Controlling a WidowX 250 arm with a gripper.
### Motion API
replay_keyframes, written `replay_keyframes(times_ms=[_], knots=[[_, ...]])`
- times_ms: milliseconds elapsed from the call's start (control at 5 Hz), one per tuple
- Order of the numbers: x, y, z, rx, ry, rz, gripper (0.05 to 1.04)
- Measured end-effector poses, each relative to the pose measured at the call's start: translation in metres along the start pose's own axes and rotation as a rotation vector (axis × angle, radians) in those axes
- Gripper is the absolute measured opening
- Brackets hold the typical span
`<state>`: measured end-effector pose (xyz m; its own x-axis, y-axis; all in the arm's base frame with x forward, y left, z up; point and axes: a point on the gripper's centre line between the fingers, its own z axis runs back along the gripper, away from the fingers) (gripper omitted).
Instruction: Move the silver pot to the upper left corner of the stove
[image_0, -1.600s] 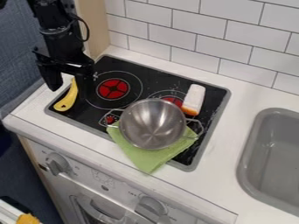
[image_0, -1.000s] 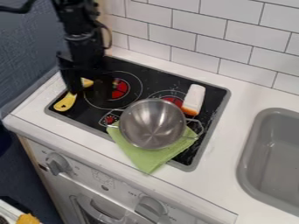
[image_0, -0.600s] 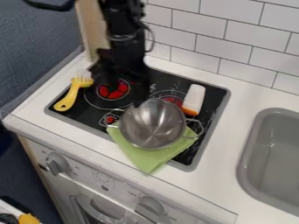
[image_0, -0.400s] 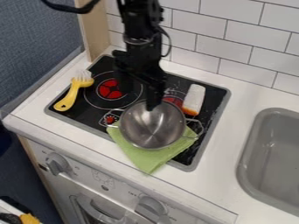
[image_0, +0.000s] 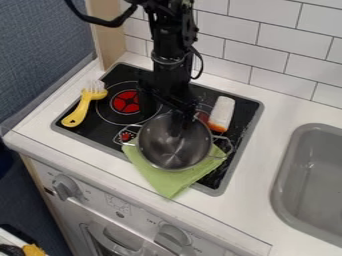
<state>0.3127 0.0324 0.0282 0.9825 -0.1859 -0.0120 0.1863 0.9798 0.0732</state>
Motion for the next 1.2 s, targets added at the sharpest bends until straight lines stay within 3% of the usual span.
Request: replay_keyframes(times_ms=[400,600,800,1200], knots=[[0.0,0.003,-0.001,0.008,0.0,0.002,0.364],[-0.001,0.004,0.0,0.007,0.004,0.002,0.186],[-0.001,0.004,0.006,0.0,-0.008,-0.006,0.119],[-0.013,0.002,0.046,-0.041,-0.095,-0.046,0.063]])
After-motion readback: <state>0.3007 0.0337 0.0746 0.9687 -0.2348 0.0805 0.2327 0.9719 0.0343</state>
